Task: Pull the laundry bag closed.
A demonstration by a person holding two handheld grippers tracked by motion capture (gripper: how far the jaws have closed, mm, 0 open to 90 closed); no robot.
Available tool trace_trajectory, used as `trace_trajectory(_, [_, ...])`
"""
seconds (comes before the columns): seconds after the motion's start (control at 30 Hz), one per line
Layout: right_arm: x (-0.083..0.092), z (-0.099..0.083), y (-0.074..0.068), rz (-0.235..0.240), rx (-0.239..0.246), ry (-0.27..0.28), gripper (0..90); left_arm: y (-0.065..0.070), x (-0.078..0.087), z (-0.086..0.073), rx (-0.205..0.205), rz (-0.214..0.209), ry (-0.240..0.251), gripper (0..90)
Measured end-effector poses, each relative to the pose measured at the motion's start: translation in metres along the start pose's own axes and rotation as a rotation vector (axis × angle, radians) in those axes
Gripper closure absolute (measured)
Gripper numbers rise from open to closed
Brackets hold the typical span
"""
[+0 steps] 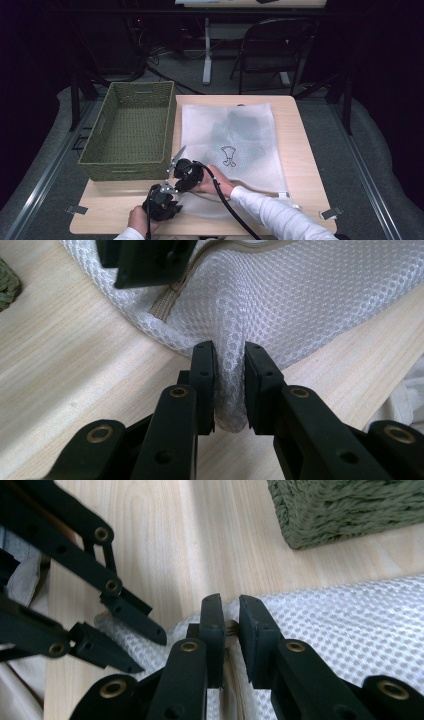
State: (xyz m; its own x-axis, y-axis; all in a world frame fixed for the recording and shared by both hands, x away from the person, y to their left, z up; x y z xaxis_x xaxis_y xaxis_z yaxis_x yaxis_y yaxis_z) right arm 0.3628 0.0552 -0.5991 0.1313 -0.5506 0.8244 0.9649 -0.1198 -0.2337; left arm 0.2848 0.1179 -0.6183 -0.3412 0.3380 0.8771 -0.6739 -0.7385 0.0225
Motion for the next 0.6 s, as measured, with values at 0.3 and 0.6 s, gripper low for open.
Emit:
trace_trajectory(0.3, [0.003, -0.016, 0.0, -0.009, 0.003, -0.018, 81.8, -0.002, 0.0, 0.0, -0.001, 0.009, -0.009, 76.2])
trace_trajectory(0.6, [-0.009, -0.025, -0.003, -0.043, 0.062, -0.05, 81.3, -0.002, -0.001, 0.0, 0.016, -0.003, -0.016, 74.8])
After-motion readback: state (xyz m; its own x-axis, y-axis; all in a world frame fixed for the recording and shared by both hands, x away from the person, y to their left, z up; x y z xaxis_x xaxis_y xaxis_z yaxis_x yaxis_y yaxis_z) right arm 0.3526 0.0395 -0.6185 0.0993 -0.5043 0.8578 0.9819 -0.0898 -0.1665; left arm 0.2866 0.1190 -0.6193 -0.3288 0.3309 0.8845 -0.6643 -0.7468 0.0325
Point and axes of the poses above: each handheld gripper's, and its own axes: x roughly backward along the jaws, z roughly out of its top, y roughly to its right, the point moved 7 cm from there along -x, roughly forward along the jaws, and after that the axes turned 7 degrees about z, right-handed, at the moved point
